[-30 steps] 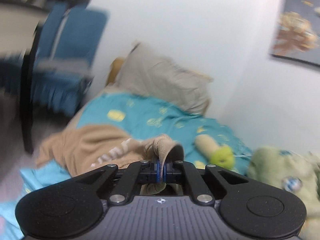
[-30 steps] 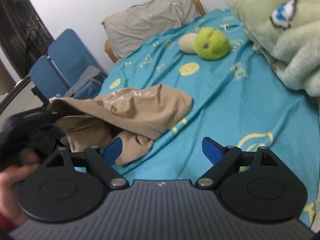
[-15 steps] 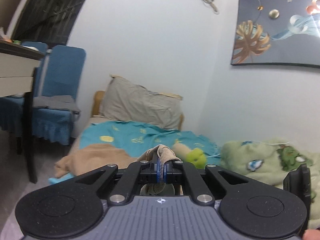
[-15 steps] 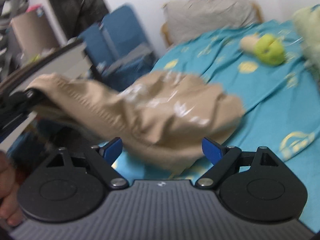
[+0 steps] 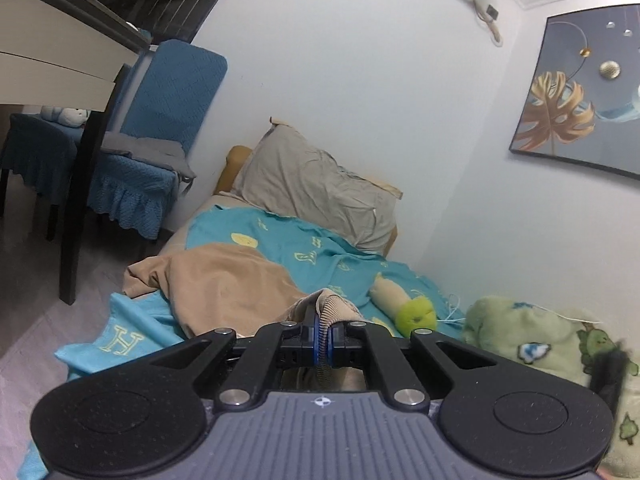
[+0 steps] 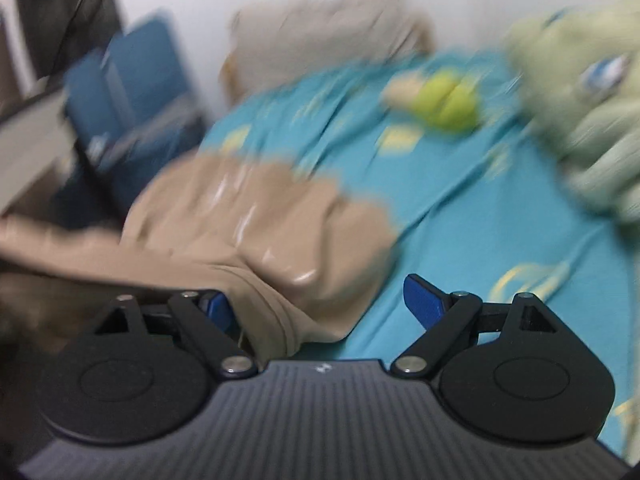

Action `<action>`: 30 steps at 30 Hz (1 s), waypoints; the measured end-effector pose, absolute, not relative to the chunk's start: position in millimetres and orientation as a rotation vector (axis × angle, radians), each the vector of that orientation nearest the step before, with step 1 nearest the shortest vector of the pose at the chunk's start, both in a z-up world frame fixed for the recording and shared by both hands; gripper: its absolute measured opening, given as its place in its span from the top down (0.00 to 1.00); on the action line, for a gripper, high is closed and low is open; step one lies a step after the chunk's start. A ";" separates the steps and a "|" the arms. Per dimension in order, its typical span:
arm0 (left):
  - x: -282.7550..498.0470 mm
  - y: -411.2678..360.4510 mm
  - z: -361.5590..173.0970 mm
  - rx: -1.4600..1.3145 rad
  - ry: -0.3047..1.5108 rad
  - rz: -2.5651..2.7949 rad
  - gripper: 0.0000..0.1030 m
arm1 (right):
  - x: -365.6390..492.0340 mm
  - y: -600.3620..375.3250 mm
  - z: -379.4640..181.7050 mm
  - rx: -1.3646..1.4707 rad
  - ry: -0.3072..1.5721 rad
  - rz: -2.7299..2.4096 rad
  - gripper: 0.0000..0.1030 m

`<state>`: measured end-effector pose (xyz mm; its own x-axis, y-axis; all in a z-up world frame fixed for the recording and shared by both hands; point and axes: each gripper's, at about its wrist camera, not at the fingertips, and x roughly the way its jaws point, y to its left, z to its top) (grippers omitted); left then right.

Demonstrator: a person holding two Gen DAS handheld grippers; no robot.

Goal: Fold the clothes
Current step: 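Grasp another edge of the T-shirt with the right tool while the left tool holds it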

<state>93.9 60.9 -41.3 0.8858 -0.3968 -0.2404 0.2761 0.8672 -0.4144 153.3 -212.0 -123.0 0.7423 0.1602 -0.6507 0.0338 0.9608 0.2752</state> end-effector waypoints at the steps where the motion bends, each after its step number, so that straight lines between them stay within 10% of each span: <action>1: 92.5 58.4 -40.5 -0.375 0.327 -0.371 0.97 | 153.6 -216.7 -122.7 0.288 0.731 0.044 0.15; 14: 72.7 34.9 -27.9 -0.346 0.291 -0.423 0.97 | 164.6 -257.0 -139.2 0.360 0.823 -0.204 0.15; 20: 81.8 34.8 -35.7 -0.315 0.381 -0.376 0.96 | 145.6 -256.3 -106.0 0.347 0.602 -0.247 0.89; 30: 98.1 13.5 -64.6 -0.160 0.578 -0.338 0.80 | 124.3 -259.0 -63.8 0.374 0.376 -0.178 0.91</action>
